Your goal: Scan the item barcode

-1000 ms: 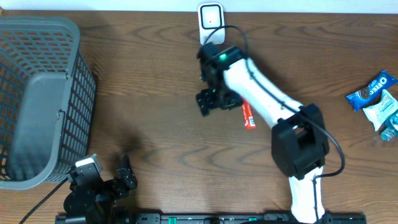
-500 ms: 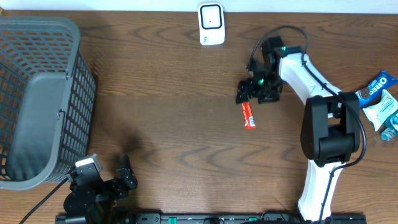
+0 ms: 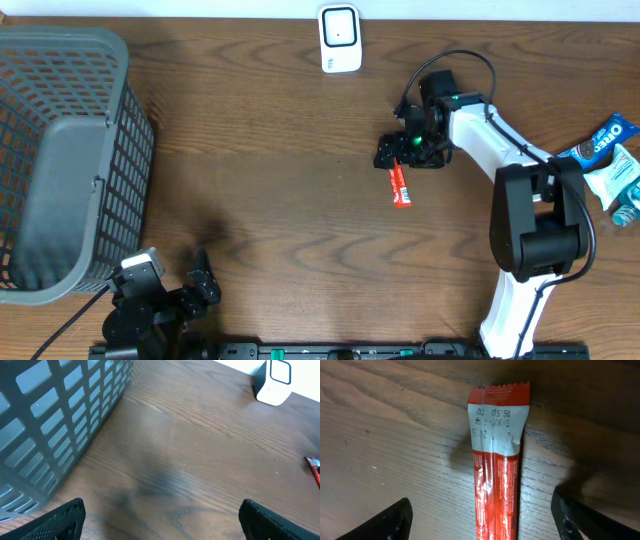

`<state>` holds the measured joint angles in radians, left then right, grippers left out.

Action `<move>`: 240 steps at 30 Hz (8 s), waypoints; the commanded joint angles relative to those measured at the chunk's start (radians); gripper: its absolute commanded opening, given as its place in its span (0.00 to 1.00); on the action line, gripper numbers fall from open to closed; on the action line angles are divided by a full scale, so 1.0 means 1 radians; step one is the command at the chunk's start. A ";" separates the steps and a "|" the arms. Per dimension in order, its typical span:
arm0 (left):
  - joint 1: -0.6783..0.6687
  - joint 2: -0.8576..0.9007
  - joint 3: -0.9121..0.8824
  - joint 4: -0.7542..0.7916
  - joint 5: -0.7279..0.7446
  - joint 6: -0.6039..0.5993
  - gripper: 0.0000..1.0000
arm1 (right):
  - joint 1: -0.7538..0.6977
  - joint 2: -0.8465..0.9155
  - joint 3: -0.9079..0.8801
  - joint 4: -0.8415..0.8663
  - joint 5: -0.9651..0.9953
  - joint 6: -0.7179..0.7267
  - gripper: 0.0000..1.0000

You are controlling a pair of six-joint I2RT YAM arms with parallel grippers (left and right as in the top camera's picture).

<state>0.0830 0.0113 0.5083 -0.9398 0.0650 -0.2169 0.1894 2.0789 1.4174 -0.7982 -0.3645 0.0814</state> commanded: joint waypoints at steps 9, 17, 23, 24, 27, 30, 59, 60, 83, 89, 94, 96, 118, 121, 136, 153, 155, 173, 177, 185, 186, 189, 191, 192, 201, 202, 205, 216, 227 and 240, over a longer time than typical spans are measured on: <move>0.000 -0.002 0.000 -0.002 0.002 -0.006 0.98 | 0.067 0.169 -0.116 -0.006 0.158 0.071 0.81; 0.000 -0.002 0.000 -0.002 0.002 -0.006 0.98 | 0.112 0.256 -0.118 -0.016 0.154 0.080 0.67; 0.000 -0.002 0.000 -0.002 0.002 -0.006 0.98 | 0.153 0.283 -0.121 -0.022 0.127 0.079 0.63; 0.000 -0.002 0.000 -0.002 0.002 -0.006 0.98 | 0.161 0.283 -0.121 -0.024 0.118 0.079 0.60; 0.000 -0.002 0.000 -0.002 0.002 -0.006 0.98 | 0.187 0.283 -0.123 -0.024 0.096 0.079 0.49; 0.000 -0.002 0.000 -0.002 0.002 -0.006 0.98 | 0.214 0.283 -0.126 -0.025 0.082 0.079 0.41; 0.000 -0.002 0.000 -0.002 0.002 -0.006 0.98 | 0.213 -0.023 0.241 -0.383 0.088 0.313 0.01; 0.000 -0.002 0.000 -0.002 0.002 -0.006 0.98 | 0.213 -0.055 0.241 -0.386 0.101 0.367 0.01; 0.000 -0.002 0.000 -0.002 0.002 -0.006 0.98 | 0.217 -0.347 0.241 -0.556 0.217 1.094 0.01; 0.000 -0.002 0.000 -0.002 0.002 -0.006 0.98 | 0.218 -0.347 0.241 -0.524 0.217 1.071 0.01; 0.000 -0.002 0.000 -0.002 0.002 -0.006 0.98 | 0.236 -0.347 0.241 -0.294 0.217 0.727 0.01; 0.000 -0.002 0.000 -0.002 0.002 -0.006 0.98 | 0.247 -0.347 0.241 -0.190 0.217 0.565 0.02; 0.000 -0.002 0.000 -0.002 0.002 -0.006 0.98 | 0.285 0.076 0.196 1.280 0.708 -0.371 0.01; 0.000 -0.002 0.000 -0.002 0.002 -0.006 0.98 | 0.285 0.179 0.196 1.526 0.711 -0.466 0.01; 0.000 -0.002 0.000 -0.002 0.002 -0.006 0.98 | 0.286 0.426 0.202 1.800 0.644 -0.552 0.01; 0.000 -0.002 0.000 -0.002 0.002 -0.006 0.98 | 0.312 0.228 0.202 1.454 0.814 -0.439 0.01; 0.000 -0.002 0.000 -0.002 0.002 -0.006 0.98 | 0.317 0.143 0.202 1.288 0.850 -0.412 0.01; 0.000 -0.002 0.000 -0.002 0.002 -0.006 0.98 | -0.063 -0.286 0.199 0.154 0.882 -0.216 0.02; 0.000 -0.002 0.000 -0.002 0.002 -0.006 0.98 | -0.243 -0.212 0.196 0.175 0.861 -0.198 0.02; 0.000 -0.002 0.000 -0.002 0.002 -0.006 0.98 | -0.442 -0.001 0.196 0.271 0.617 0.023 0.02; 0.000 -0.002 0.000 -0.002 0.002 -0.006 0.98 | -0.454 0.016 0.196 0.281 0.617 0.039 0.01; 0.000 -0.002 0.000 -0.002 0.002 -0.006 0.98 | -0.486 0.051 0.196 0.290 0.637 0.046 0.01; 0.000 -0.002 0.000 -0.002 0.002 -0.006 0.98 | -0.501 0.053 0.196 0.286 0.686 0.045 0.01; 0.000 -0.002 0.000 -0.002 0.002 -0.006 0.98 | -0.507 0.051 0.197 0.285 0.725 0.045 0.01; 0.000 -0.002 0.000 -0.002 0.002 -0.006 0.98 | -0.503 -0.136 0.197 0.265 0.773 0.045 0.99; 0.000 -0.002 0.000 -0.002 0.002 -0.006 0.98 | -0.496 -0.171 0.197 0.256 0.760 0.045 0.99; 0.000 -0.002 0.000 -0.002 0.002 -0.006 0.98 | -0.467 -0.297 0.197 0.203 0.676 0.046 0.99; 0.000 -0.002 0.000 -0.002 0.002 -0.006 0.98 | -0.356 -0.748 0.197 0.030 0.381 0.045 0.99; 0.000 -0.002 0.000 -0.002 0.002 -0.006 0.98 | -0.354 -1.038 0.197 -0.021 0.381 0.045 0.99; 0.000 -0.002 0.000 -0.002 0.002 -0.006 0.98 | -0.333 -1.158 0.197 -0.230 0.440 0.045 0.99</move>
<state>0.0830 0.0113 0.5045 -0.9401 0.0654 -0.2169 -0.1612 0.9585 1.6104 -1.0260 0.0284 0.1158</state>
